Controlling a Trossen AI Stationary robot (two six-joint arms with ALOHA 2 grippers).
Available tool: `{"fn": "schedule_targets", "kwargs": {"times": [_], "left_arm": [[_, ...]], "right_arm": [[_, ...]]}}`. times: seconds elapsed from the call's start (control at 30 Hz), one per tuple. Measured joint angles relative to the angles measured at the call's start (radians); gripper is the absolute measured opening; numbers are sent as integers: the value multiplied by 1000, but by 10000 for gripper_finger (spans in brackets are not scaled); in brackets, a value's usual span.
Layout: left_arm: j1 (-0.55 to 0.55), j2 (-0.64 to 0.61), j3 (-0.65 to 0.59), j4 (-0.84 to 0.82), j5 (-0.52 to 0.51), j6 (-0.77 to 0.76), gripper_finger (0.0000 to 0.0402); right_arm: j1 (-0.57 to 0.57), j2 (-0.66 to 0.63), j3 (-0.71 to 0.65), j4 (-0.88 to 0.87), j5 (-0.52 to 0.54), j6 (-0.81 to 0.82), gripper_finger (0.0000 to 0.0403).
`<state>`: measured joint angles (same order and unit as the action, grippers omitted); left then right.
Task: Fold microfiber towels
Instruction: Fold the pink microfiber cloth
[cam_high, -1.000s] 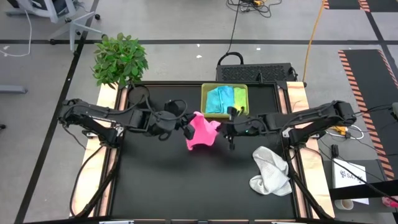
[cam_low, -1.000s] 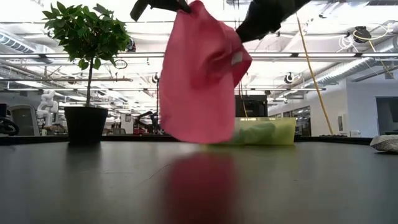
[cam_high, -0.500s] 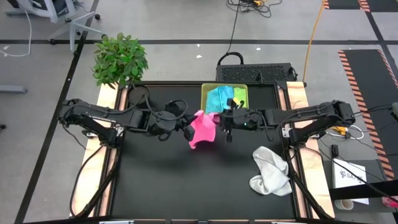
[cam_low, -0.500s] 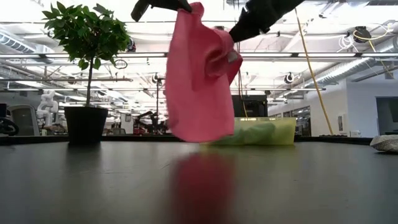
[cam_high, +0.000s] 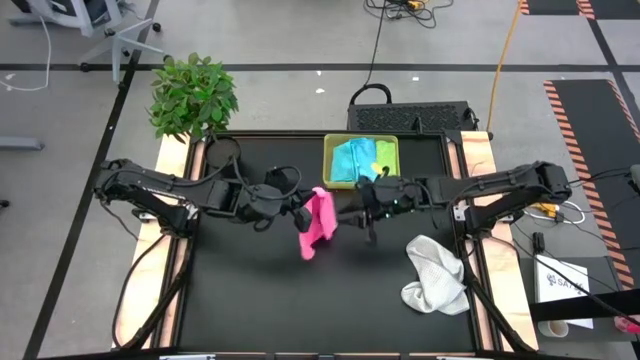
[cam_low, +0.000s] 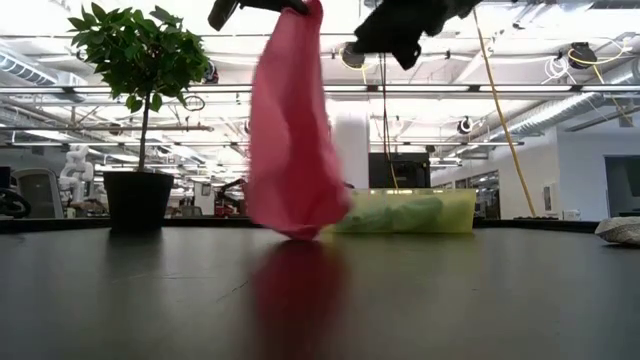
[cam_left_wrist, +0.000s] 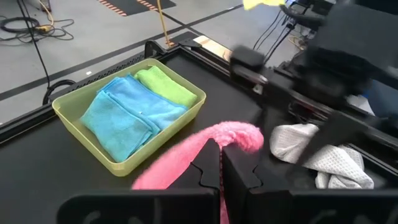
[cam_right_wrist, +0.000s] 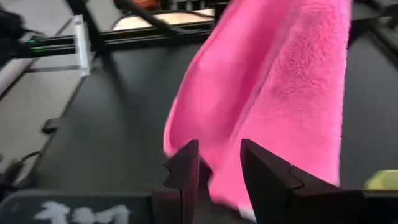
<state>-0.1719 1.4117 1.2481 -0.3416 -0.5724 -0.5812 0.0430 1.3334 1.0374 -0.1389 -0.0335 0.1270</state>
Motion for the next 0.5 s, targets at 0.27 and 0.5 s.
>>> {"fn": "schedule_targets", "kwargs": {"times": [0.27,0.5], "left_arm": [[6,0,0,0,10,-9,1],[2,3,0,0,23,-26,1]], "right_arm": [[89,28,-1,121,179,-87,112],[29,114,0,376,323,-192,112]]}}
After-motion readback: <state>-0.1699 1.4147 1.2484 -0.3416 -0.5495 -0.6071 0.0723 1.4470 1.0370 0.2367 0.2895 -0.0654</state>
